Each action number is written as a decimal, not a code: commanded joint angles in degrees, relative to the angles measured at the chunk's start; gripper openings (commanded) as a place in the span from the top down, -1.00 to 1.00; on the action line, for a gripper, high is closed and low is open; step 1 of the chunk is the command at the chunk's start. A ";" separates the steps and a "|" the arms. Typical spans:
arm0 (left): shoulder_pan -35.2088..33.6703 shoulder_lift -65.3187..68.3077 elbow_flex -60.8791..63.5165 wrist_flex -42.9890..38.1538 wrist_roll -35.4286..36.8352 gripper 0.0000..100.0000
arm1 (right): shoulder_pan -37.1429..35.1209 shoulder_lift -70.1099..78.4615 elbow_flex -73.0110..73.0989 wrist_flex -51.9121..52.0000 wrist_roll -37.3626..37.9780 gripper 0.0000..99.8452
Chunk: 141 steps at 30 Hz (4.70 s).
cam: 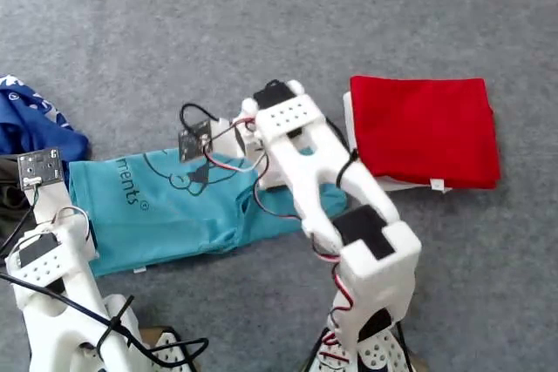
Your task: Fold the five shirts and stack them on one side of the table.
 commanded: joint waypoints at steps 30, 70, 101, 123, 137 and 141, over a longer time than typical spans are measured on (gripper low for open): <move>-0.48 -1.05 -3.56 5.36 0.09 0.94 | 3.43 -15.78 -1.71 19.34 -13.63 0.97; 1.71 51.16 -62.99 42.73 1.58 0.62 | 2.37 -30.02 18.95 17.41 -13.89 0.97; 6.73 70.15 -64.48 35.16 2.64 0.94 | 2.55 -30.46 16.40 18.64 -16.09 0.97; 30.11 43.34 -72.04 55.82 10.55 0.94 | 17.85 -30.37 -34.95 18.37 -31.21 0.96; 60.79 43.16 -72.31 49.49 18.73 0.94 | 39.12 -30.02 -44.88 18.90 -33.93 0.96; 66.68 43.16 -73.19 45.01 22.07 0.94 | 43.78 -30.46 -42.15 13.27 -30.86 0.96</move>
